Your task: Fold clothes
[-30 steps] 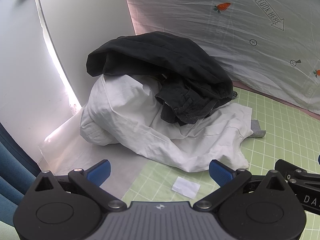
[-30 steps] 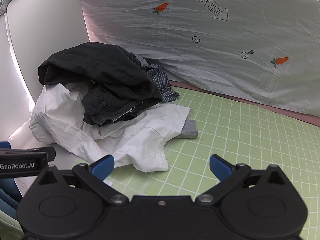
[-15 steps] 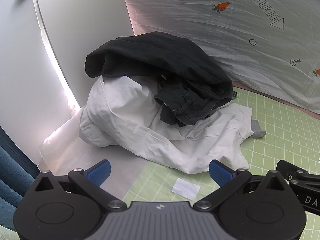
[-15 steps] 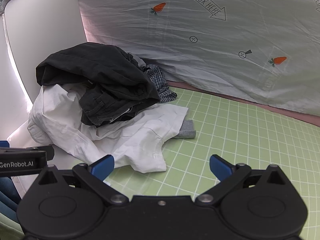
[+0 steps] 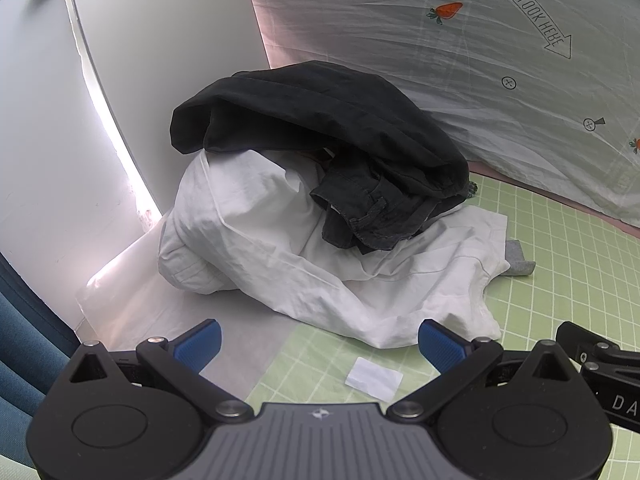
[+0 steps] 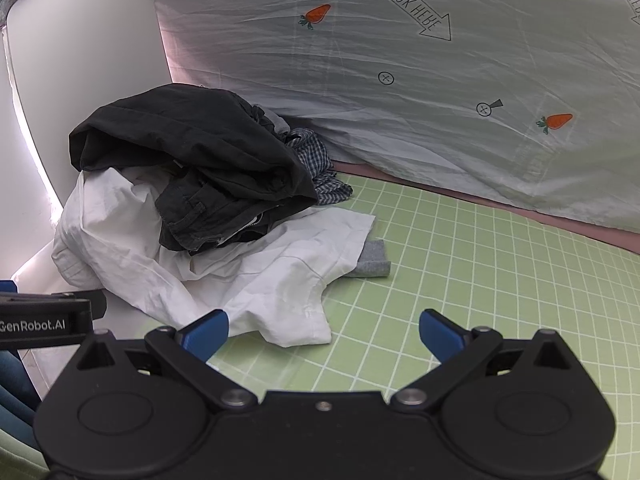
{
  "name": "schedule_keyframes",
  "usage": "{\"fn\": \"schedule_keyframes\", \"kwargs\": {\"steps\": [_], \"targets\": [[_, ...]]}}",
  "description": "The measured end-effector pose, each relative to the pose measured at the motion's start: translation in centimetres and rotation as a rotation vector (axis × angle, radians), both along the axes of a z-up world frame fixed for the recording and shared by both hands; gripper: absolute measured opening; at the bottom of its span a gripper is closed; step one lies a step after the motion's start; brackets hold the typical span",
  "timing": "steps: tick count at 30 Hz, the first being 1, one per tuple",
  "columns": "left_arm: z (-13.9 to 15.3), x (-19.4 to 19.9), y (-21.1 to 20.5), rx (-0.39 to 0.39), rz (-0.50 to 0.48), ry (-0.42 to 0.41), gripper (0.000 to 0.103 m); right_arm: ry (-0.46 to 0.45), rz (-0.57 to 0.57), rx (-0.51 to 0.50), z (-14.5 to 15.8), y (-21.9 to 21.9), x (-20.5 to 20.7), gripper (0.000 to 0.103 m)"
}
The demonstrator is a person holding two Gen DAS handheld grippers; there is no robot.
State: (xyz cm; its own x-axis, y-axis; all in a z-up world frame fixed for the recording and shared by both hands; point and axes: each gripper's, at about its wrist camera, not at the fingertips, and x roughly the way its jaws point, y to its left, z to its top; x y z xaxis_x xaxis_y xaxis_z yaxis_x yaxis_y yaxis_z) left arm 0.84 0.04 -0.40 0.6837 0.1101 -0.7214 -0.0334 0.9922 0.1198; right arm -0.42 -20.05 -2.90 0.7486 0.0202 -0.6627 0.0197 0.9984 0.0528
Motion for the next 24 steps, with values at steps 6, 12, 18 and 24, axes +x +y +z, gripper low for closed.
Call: {"fn": "schedule_keyframes", "kwargs": {"steps": [6, 12, 18, 24], "targets": [[-0.2, 0.1, 0.1, 0.003, 0.007, 0.011, 0.103, 0.004, -0.002, 0.001, 0.0, 0.0, 0.1, 0.103], [-0.5, 0.3, 0.0, 0.015, 0.015, 0.029, 0.103, 0.006, -0.012, 0.002, -0.3, -0.2, 0.2, 0.103], [-0.9, 1.1, 0.1, 0.008, 0.035, 0.058, 0.103, 0.025, -0.018, 0.004, -0.7, -0.6, 0.8, 0.103], [-1.5, 3.6, 0.9, -0.005, 0.073, 0.106, 0.103, 0.016, -0.028, -0.005, -1.1, -1.4, 3.2, 0.103]]}}
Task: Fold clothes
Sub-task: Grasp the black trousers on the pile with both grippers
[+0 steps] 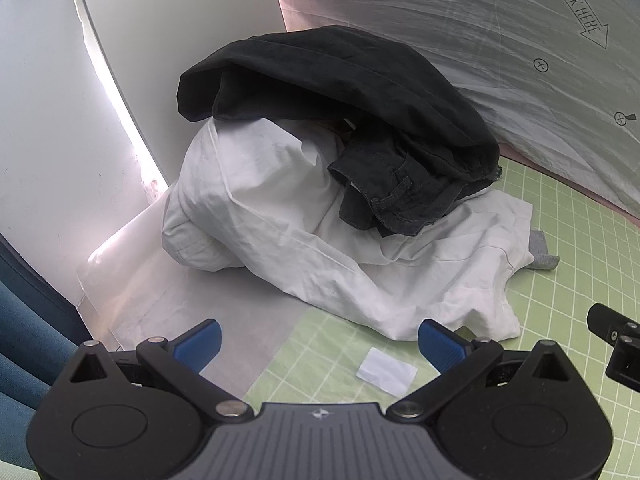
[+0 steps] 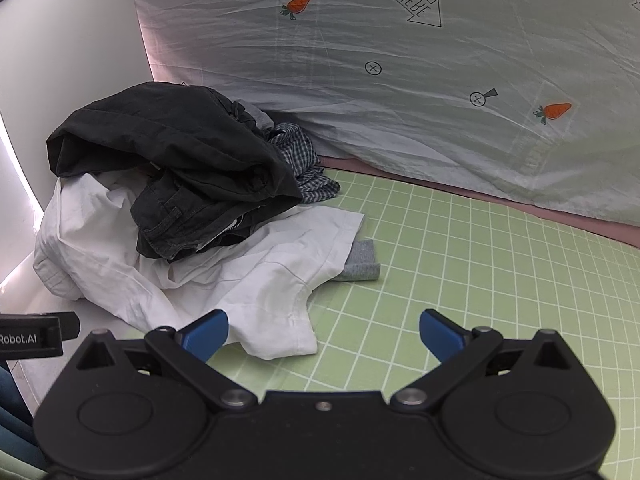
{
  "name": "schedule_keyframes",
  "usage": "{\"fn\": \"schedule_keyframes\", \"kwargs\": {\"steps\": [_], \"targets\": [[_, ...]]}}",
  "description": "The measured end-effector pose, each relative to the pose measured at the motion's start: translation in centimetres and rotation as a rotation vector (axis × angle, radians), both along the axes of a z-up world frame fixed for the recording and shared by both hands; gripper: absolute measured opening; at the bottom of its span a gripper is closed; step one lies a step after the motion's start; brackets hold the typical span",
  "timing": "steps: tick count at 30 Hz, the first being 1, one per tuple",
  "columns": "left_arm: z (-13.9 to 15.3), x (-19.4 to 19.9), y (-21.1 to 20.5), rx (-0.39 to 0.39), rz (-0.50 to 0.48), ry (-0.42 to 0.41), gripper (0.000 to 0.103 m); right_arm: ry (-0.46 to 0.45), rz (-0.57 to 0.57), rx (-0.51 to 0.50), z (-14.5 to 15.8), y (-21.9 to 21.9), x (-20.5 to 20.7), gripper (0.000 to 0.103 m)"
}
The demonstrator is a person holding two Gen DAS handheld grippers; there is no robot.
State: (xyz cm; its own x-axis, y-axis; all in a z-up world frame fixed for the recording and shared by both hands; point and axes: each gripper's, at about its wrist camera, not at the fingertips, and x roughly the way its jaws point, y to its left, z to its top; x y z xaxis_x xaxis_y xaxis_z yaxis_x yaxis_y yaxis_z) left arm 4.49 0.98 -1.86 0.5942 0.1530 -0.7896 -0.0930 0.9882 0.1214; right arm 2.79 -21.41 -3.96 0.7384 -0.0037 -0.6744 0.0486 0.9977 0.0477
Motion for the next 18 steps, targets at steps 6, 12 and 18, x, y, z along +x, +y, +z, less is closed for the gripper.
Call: {"fn": "schedule_keyframes", "kwargs": {"steps": [6, 12, 18], "targets": [[-0.2, 4.4, 0.9, -0.004, 0.033, 0.026, 0.103, 0.000, 0.033, -0.028, -0.6, 0.6, 4.5, 0.103], [-0.3, 10.0, 1.5, 0.010, 0.055, 0.020, 0.102, -0.001, 0.063, -0.049, -1.0, 1.3, 10.6, 0.101], [-1.3, 16.5, 2.5, 0.011, 0.091, 0.021, 0.101, 0.006, 0.091, -0.057, -2.1, 2.0, 16.9, 0.097]]}}
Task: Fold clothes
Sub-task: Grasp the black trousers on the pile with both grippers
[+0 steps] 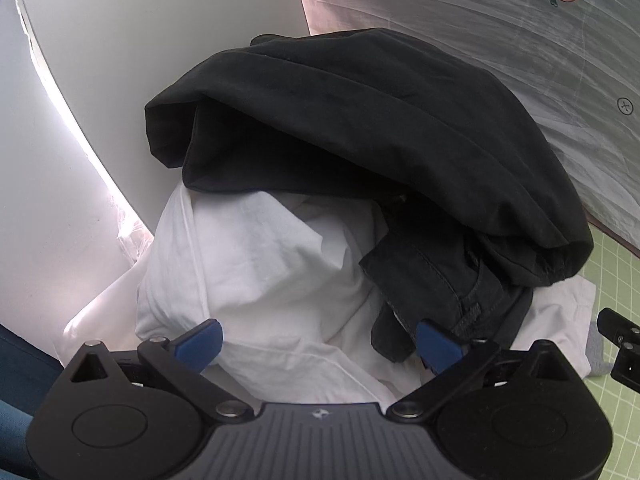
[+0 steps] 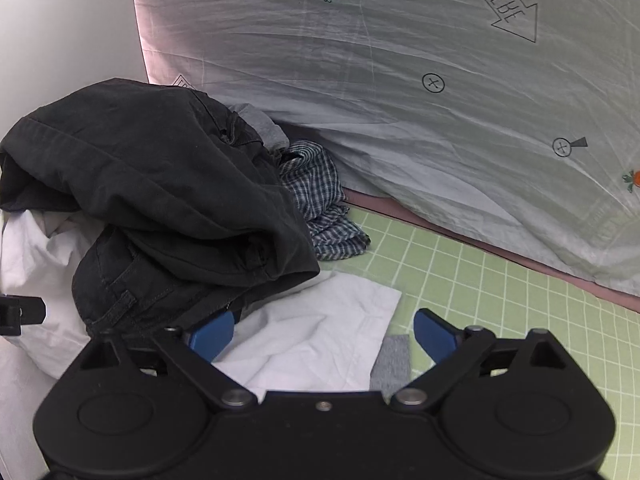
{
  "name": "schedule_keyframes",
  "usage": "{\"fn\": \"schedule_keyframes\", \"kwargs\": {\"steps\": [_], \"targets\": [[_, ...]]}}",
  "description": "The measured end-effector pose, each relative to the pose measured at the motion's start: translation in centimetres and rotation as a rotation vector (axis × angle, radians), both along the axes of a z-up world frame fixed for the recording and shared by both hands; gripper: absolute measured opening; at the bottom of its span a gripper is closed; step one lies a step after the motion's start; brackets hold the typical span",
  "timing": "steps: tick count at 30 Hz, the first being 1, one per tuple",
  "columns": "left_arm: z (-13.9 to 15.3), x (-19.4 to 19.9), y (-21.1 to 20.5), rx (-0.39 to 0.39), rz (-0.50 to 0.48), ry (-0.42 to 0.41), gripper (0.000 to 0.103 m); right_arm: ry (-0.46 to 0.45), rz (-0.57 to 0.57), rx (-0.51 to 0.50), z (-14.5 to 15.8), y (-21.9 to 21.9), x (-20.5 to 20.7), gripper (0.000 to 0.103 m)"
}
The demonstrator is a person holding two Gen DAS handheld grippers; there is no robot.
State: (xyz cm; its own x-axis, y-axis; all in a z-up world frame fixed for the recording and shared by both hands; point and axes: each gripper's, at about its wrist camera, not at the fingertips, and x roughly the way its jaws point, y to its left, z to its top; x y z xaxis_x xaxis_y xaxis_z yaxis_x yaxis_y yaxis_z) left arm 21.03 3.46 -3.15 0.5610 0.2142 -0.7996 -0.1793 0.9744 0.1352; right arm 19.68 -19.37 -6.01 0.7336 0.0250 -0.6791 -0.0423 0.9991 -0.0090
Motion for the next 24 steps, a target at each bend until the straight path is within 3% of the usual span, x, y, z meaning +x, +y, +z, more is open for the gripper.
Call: {"fn": "schedule_keyframes", "kwargs": {"steps": [10, 13, 18, 24], "targets": [[-0.5, 7.7, 1.8, -0.061, 0.010, -0.023, 0.094, 0.001, 0.086, -0.051, -2.8, 2.3, 8.3, 0.084], [-0.8, 8.9, 1.9, -0.073, 0.014, -0.018, 0.093, 0.003, 0.115, -0.071, -3.7, 3.1, 9.8, 0.072], [-1.2, 8.9, 1.8, -0.070, 0.021, -0.026, 0.082, 0.017, 0.143, -0.069, -4.7, 4.2, 11.3, 0.038], [-0.9, 8.5, 2.1, -0.065, 0.019, -0.050, 0.070, 0.034, 0.126, -0.057, -4.5, 4.1, 10.9, 0.018]]}}
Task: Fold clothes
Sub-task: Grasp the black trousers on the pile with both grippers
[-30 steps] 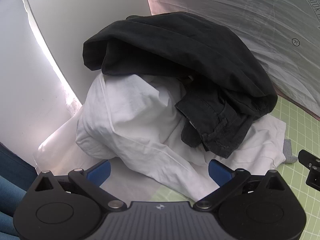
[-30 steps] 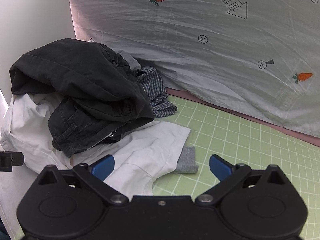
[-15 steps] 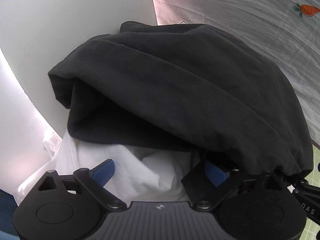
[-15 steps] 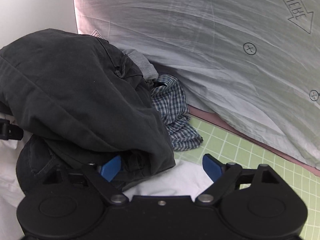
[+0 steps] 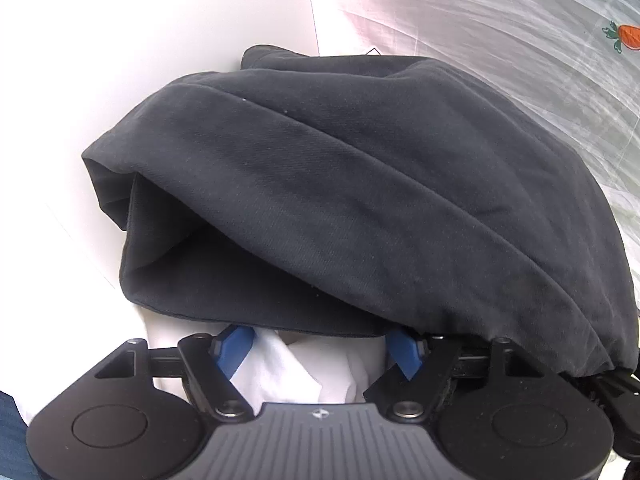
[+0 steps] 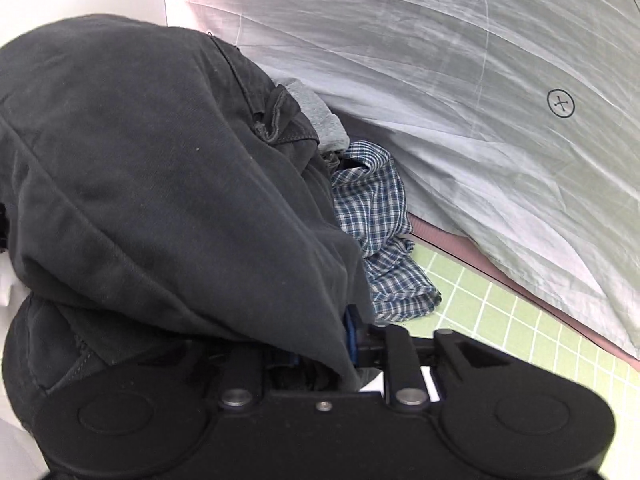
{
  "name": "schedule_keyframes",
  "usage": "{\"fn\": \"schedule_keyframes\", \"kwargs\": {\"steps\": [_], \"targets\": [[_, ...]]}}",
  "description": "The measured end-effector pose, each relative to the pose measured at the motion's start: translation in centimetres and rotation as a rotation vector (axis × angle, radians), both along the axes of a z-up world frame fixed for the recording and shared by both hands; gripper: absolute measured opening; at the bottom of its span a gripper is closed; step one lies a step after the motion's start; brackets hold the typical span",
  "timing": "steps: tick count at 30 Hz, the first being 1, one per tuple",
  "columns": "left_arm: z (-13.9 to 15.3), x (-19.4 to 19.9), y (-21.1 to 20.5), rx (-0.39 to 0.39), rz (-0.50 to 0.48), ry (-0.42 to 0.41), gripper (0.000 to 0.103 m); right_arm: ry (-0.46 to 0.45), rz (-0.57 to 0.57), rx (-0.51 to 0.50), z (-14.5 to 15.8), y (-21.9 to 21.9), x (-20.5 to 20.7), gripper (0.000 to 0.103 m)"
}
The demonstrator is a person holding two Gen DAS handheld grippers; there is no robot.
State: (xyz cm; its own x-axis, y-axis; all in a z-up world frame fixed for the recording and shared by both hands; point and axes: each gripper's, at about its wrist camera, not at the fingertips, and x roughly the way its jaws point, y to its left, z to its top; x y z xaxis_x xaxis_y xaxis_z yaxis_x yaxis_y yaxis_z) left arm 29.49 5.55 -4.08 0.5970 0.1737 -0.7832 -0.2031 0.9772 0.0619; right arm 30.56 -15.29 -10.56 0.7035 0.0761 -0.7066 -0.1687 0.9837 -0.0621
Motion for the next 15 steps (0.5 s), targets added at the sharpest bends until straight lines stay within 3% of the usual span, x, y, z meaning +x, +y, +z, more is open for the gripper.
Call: {"fn": "schedule_keyframes", "kwargs": {"steps": [6, 11, 15], "targets": [[0.8, -1.3, -0.3, 0.003, -0.008, -0.028, 0.059, -0.059, -0.092, 0.088, 2.6, -2.6, -2.6, 0.012], [1.4, -2.8, -0.8, -0.063, -0.028, -0.029, 0.058, -0.148, -0.148, 0.075, 5.1, -4.5, -6.1, 0.010], [1.5, -4.1, -2.4, -0.086, -0.059, -0.032, 0.058, -0.168, -0.188, 0.087, 6.2, -6.4, -9.0, 0.010]]}}
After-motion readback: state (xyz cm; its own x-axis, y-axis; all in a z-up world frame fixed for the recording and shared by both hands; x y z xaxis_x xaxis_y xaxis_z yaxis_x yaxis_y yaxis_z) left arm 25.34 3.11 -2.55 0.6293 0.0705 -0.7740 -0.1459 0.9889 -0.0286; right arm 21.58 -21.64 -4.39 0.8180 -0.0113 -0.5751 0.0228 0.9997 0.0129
